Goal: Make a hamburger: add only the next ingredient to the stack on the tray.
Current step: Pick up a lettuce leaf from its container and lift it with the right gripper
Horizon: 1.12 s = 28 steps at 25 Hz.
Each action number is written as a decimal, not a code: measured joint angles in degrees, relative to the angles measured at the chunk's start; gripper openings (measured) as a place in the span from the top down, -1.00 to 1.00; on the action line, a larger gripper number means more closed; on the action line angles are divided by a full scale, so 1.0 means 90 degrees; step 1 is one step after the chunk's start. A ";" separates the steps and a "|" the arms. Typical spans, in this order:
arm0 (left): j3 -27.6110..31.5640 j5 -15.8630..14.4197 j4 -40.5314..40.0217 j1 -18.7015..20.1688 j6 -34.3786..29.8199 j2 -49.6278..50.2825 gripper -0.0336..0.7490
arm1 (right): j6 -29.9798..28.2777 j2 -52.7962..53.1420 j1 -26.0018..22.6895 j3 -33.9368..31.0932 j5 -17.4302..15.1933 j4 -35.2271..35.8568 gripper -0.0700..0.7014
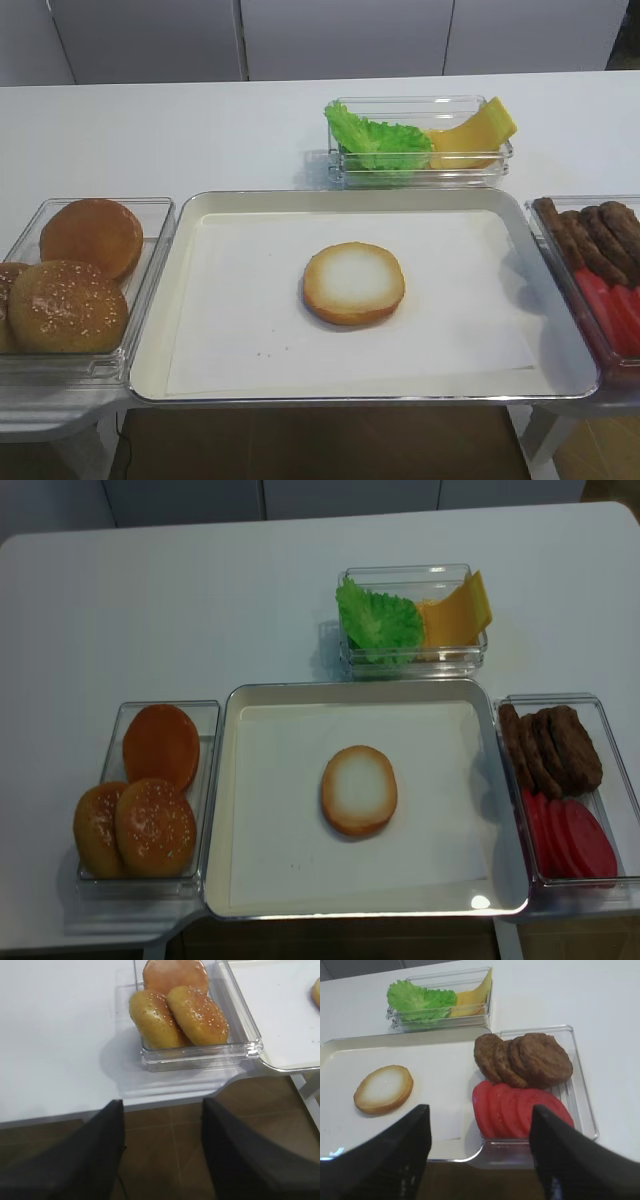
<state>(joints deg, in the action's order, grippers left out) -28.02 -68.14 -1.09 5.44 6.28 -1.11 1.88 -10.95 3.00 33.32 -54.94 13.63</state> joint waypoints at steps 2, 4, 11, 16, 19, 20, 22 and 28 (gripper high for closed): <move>0.0000 0.0000 0.0000 0.0000 0.0000 0.0000 -0.04 | -0.0073 -0.0512 0.0000 0.0219 0.0220 0.0015 -0.39; 0.0000 0.0000 0.0000 0.0000 0.0000 0.0000 -0.04 | -0.0139 -0.1098 0.0000 0.0395 0.0514 0.0018 -0.39; 0.0000 0.0000 0.0000 0.0000 0.0000 0.0000 -0.04 | -0.1216 -0.3163 0.0000 0.0900 0.1415 0.1015 -0.39; 0.0000 0.0000 0.0000 0.0000 0.0000 0.0000 -0.04 | -0.2610 -0.4750 0.0000 0.1615 0.1566 0.2543 -0.39; 0.0000 0.0000 0.0000 0.0000 0.0000 0.0000 -0.04 | -0.2908 -0.5628 0.0000 0.2195 0.1656 0.2792 -0.39; 0.0000 0.0000 0.0000 0.0000 0.0000 0.0000 -0.04 | -0.2957 -0.5879 0.0000 0.2419 0.1669 0.2806 -0.39; 0.0000 0.0000 0.0000 0.0000 0.0000 0.0000 -0.04 | -0.3001 -0.6459 0.0000 0.2854 0.1684 0.2865 -0.39; 0.0000 0.0000 0.0000 0.0000 0.0000 0.0000 -0.04 | -0.3107 -0.8051 0.0493 0.4189 0.1775 0.2958 -0.39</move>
<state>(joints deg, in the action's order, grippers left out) -28.02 -68.14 -1.09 5.44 6.28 -1.11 -26.08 -83.40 7.44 71.03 -38.96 40.26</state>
